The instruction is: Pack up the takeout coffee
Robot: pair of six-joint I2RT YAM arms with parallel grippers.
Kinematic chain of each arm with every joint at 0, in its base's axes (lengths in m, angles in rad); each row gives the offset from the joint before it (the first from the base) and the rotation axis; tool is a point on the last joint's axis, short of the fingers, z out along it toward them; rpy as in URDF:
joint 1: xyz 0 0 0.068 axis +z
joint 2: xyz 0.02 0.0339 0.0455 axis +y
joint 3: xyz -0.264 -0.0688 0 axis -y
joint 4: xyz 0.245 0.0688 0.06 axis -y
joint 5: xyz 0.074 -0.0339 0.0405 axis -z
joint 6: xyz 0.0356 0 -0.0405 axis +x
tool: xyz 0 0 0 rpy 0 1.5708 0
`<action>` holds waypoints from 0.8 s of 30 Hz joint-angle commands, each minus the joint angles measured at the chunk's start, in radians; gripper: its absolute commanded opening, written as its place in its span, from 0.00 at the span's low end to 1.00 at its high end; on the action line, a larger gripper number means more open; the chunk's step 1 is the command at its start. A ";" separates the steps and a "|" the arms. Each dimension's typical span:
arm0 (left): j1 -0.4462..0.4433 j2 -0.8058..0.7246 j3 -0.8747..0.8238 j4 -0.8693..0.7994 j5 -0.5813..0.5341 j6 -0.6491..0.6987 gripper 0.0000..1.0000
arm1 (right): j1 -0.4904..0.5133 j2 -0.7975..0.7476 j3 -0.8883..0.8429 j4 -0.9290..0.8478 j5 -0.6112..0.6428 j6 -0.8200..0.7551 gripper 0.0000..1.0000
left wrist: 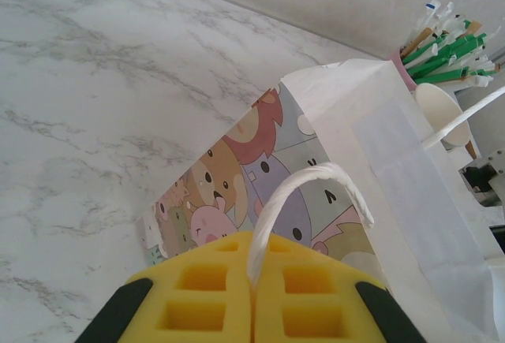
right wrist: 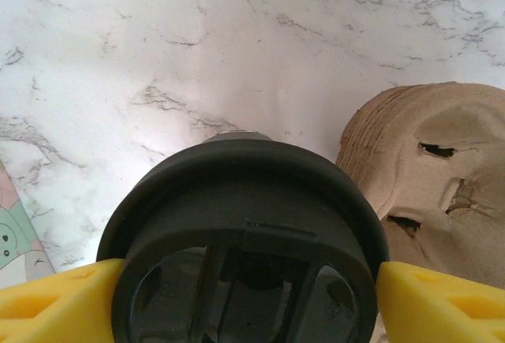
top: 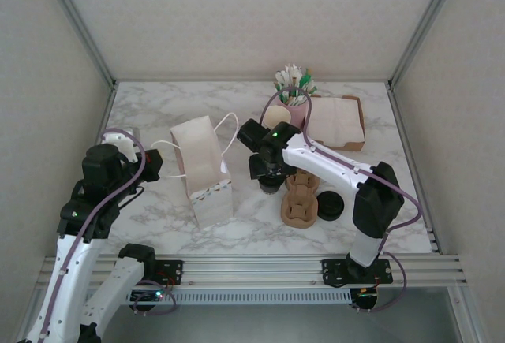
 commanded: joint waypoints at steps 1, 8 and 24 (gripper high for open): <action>0.012 0.002 -0.011 0.013 0.014 0.005 0.00 | -0.007 -0.014 0.024 -0.014 -0.023 0.008 0.83; 0.014 0.003 -0.012 0.012 0.018 0.004 0.00 | -0.006 -0.002 0.014 -0.022 -0.041 0.020 0.67; 0.021 0.007 -0.014 0.016 0.026 0.001 0.00 | -0.006 0.004 0.015 -0.051 -0.034 0.034 0.87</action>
